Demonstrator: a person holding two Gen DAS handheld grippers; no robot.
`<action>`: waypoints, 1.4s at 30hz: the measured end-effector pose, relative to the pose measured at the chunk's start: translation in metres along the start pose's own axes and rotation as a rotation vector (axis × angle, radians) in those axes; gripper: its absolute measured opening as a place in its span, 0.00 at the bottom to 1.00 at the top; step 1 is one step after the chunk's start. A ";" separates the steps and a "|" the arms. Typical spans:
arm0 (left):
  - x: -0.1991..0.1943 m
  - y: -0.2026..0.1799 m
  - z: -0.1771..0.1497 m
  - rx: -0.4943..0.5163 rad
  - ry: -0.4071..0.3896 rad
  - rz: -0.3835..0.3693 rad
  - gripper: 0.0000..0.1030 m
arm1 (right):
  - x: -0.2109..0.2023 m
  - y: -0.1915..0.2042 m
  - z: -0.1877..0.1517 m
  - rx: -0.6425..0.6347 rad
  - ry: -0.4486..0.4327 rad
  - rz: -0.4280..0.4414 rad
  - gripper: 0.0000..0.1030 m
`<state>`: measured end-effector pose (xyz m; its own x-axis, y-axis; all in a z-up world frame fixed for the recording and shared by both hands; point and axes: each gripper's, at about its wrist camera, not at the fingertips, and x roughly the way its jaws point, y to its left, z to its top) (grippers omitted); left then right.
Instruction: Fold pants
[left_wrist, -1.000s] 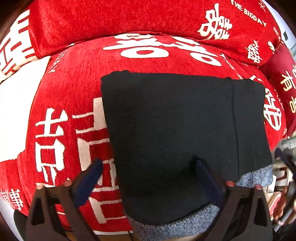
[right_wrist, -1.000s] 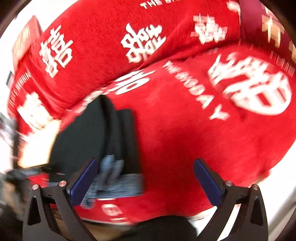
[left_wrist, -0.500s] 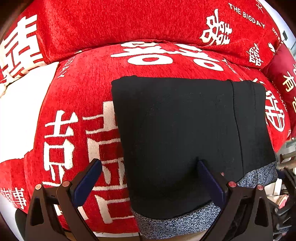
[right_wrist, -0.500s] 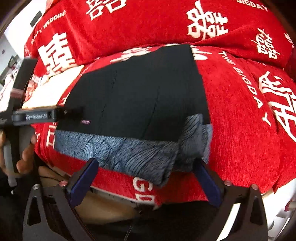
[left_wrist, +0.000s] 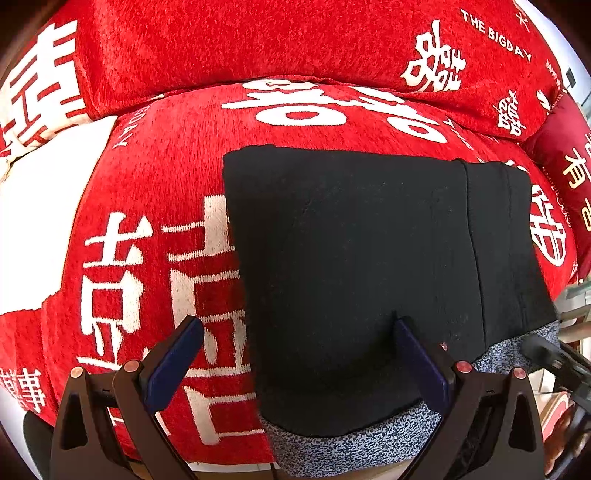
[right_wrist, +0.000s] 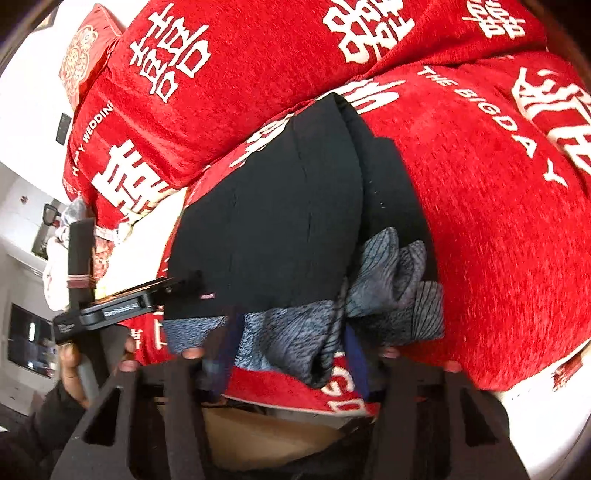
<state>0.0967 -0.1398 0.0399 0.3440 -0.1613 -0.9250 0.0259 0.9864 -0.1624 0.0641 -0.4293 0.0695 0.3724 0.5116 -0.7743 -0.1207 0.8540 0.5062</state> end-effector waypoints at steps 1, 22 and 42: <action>0.000 0.000 0.000 -0.002 0.000 -0.001 1.00 | 0.001 0.005 0.000 -0.007 0.001 -0.005 0.22; -0.006 0.002 0.001 0.002 0.000 0.007 0.99 | -0.016 0.029 0.000 -0.035 0.038 -0.105 0.20; 0.002 -0.002 0.000 -0.002 0.037 -0.018 1.00 | -0.020 0.002 0.026 -0.015 -0.044 -0.244 0.35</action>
<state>0.0976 -0.1422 0.0385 0.3085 -0.1802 -0.9340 0.0294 0.9832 -0.1799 0.0806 -0.4404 0.0962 0.4318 0.2854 -0.8556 -0.0355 0.9533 0.3000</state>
